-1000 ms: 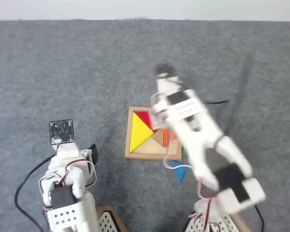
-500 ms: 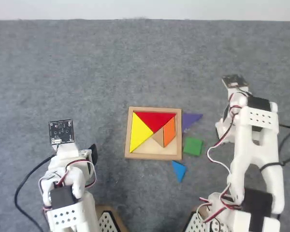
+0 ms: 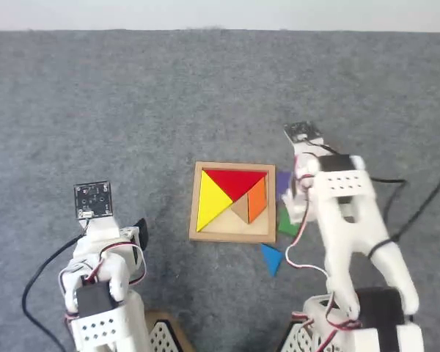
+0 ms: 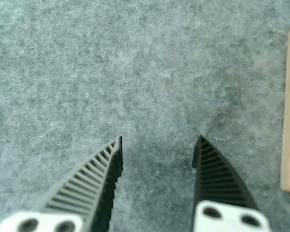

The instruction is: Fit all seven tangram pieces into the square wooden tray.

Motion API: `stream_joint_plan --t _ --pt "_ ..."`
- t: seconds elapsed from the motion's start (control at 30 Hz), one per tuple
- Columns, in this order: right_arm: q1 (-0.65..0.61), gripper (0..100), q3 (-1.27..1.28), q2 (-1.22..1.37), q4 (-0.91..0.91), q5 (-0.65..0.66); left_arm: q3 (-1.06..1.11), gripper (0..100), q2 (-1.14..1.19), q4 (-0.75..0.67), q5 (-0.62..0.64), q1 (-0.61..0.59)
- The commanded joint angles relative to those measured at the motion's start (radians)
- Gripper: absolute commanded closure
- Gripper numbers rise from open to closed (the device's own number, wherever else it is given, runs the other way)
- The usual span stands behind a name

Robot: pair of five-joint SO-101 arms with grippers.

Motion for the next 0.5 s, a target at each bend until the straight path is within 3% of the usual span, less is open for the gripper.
stream_joint_plan --t 0.0,0.13,0.47 --pt "-0.059 68.0 -0.051 0.044 -0.097 -0.152 -0.01 77 -0.018 0.005 -0.005 -0.005" --pt "-0.105 68.0 -0.095 0.108 -0.097 -0.227 -0.01 77 -0.018 0.005 -0.005 -0.005" --pt "-0.119 68.0 -0.084 0.179 -0.101 -0.238 -0.01 77 -0.018 0.005 -0.005 -0.005"
